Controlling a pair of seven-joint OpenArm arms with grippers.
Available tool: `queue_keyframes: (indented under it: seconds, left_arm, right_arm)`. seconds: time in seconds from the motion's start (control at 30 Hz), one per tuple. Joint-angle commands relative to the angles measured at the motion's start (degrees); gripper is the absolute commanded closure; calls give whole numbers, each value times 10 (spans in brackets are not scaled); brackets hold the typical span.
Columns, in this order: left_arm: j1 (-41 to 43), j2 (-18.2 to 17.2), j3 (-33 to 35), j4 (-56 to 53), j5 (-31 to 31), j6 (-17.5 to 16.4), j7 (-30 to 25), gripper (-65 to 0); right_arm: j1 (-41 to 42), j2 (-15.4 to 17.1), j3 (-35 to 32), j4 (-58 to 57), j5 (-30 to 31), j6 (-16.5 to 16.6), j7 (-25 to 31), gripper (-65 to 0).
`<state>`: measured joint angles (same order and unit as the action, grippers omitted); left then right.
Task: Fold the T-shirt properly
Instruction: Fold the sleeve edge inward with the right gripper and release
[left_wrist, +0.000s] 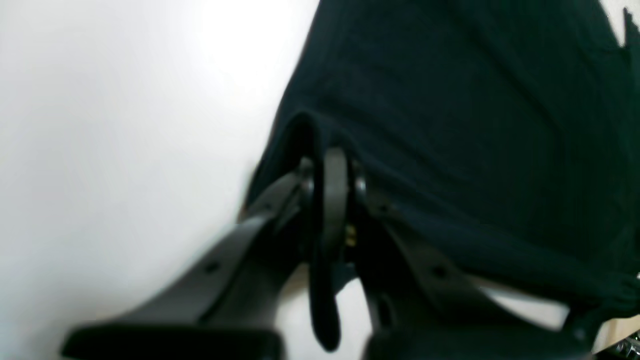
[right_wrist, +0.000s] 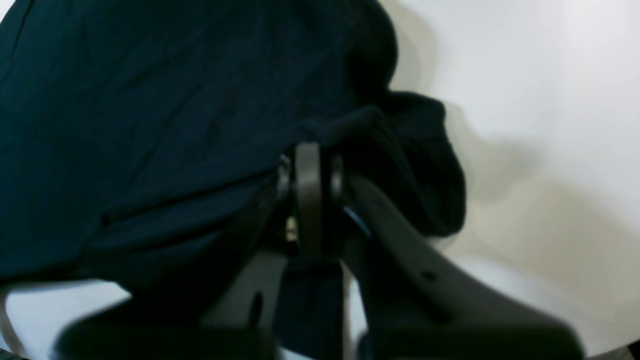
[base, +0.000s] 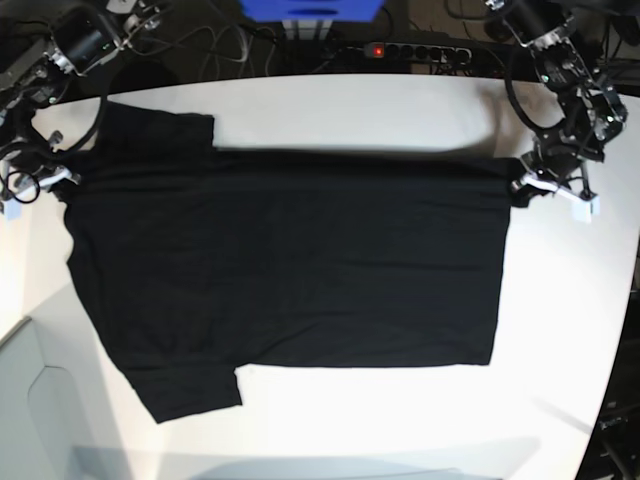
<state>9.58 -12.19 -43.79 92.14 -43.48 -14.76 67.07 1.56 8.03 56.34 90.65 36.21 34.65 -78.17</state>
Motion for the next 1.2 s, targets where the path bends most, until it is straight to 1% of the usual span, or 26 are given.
queue_keyframes:
  seconds: [0.0, 0.1, 0.17, 0.33, 0.43, 0.53, 0.73, 1.17]
  left_arm:
    - [-8, -7, -2, 4, -3, 0, -9, 0]
    - [-28, -6, -1, -3, -1, 0, -8, 0]
    - [-41, -5, 0, -14, 13, 0, -7, 0]
    - [-51, -4, -1, -34, 57, 0, -10, 0]
    - [-52, -4, -1, -48, 71, 0, -13, 0]
    - [-52, -4, -1, -60, 71, 0, -14, 0]
    - [-63, -5, 0, -63, 71, 0, -13, -2]
    - [-84, -4, -6, -63, 70, 0, -14, 0]
  right_arm:
    - [7, 10, 1, 12, 8, 6, 11, 0]
    - [16, 9, -13, 7, 6, 6, 11, 0]
    - [17, 9, -29, 6, 6, 6, 13, 0]
    - [14, 8, -71, 6, 5, 6, 61, 0]
    - [14, 8, -88, -14, 5, 6, 75, 0]
    - [16, 9, -93, -38, 5, 6, 81, 0]
    - [14, 12, -116, -79, 5, 6, 123, 0]
    - [15, 12, -112, -85, 5, 6, 132, 0]
